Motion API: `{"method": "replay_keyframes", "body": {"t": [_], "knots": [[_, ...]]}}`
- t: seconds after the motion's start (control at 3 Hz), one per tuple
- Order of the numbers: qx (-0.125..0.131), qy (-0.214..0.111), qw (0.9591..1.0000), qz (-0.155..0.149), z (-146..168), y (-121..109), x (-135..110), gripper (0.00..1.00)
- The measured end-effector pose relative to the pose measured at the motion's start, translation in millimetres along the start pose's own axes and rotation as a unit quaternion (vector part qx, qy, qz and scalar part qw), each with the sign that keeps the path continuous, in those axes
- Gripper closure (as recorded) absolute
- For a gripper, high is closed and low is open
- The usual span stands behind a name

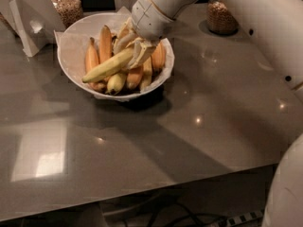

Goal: Pick banana from white bowl

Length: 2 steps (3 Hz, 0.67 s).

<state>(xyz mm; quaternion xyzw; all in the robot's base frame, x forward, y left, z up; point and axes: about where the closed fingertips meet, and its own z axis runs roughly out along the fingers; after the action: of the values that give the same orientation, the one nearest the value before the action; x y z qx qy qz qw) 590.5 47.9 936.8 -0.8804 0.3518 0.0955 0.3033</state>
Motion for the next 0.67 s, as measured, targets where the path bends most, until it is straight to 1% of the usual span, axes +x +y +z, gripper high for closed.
{"method": "replay_keyframes", "body": {"t": [0.33,0.67], "knots": [[0.004,0.009,0.9999,0.006,-13.0,1.6,-2.7,1.00],[0.022,0.016,0.9996,-0.003,-33.4,0.3,-11.4,1.00]]}}
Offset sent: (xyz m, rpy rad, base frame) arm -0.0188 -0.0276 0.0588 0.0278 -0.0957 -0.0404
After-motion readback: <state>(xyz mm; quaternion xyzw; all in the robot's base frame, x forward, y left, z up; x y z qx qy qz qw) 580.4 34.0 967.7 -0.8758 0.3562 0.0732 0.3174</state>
